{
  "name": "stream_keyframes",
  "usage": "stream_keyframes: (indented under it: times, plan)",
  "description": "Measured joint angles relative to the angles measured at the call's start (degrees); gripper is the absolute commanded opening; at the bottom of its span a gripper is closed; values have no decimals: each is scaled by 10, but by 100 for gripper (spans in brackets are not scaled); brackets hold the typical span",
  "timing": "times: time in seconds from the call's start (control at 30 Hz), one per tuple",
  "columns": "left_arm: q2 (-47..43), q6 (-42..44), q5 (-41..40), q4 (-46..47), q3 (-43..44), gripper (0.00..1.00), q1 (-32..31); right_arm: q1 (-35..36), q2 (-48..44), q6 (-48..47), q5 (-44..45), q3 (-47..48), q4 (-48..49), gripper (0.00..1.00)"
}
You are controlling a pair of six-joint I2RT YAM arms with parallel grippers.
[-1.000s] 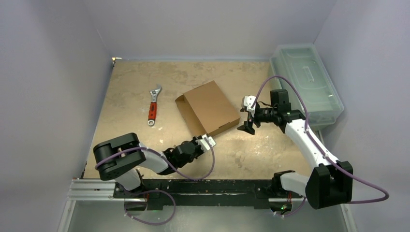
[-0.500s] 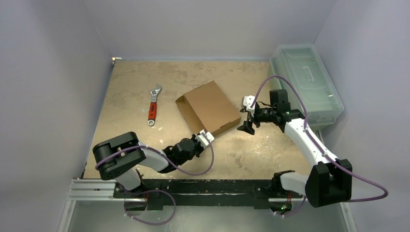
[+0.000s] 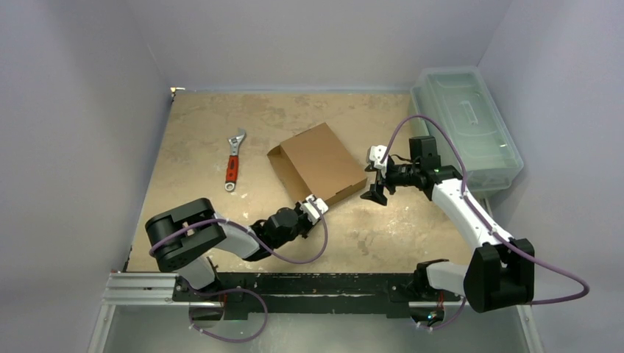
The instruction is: Fold the paper box
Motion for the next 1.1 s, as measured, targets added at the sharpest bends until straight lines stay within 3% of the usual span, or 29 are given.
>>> stream_keyframes:
  times: [0.33,0.77,1.1]
  plan:
    - [7,-24,0,21,2,0,5,0,10,7,0,0,0,87]
    - [7,-43,0,21,2,0,9,0,13,22,1,0,4,86]
    - [8,-60,-1,34,-4,0,9,0,38,101,33,-5,53,85]
